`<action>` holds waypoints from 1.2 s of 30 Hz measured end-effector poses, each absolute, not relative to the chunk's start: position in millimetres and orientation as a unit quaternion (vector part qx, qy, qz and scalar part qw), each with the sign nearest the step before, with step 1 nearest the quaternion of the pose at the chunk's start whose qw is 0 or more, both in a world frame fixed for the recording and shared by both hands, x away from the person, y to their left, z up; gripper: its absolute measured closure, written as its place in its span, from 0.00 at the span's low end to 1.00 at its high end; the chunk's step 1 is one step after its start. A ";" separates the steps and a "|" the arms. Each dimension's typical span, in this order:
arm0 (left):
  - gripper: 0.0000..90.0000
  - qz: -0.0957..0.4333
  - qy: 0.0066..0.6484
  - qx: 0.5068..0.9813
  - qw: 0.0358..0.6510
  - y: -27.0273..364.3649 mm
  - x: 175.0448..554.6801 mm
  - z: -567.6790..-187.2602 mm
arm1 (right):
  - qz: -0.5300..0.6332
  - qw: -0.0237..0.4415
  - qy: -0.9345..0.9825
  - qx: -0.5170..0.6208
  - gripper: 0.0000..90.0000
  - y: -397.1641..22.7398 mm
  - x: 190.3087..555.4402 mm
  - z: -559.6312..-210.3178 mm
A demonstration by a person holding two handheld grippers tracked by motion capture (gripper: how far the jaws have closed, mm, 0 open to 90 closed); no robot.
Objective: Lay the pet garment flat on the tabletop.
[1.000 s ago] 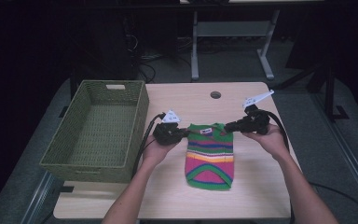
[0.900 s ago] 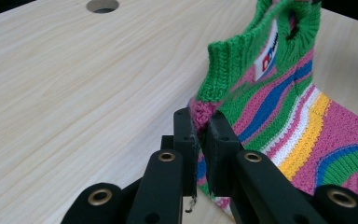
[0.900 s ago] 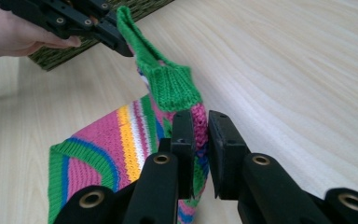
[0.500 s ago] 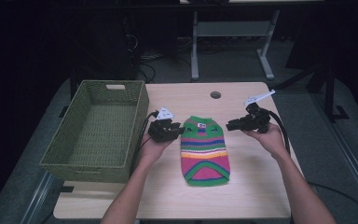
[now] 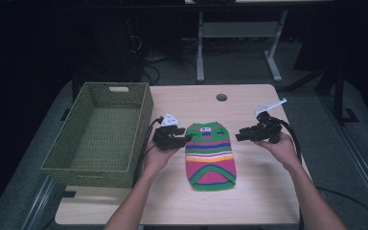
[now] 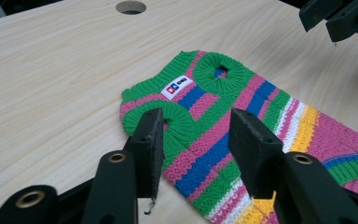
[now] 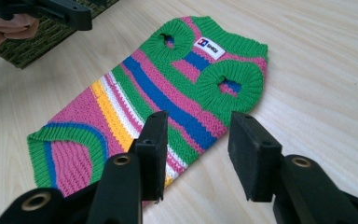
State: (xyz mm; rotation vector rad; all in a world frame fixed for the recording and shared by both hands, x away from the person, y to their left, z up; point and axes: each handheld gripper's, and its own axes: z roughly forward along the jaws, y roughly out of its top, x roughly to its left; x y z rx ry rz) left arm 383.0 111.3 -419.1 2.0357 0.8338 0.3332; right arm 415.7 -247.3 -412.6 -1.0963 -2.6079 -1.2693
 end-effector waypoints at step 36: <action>0.33 0.089 0.323 0.821 0.463 121.3 340.9 -422.3 | -0.423 0.036 -0.837 -0.345 0.44 -271.3 371.9 -415.6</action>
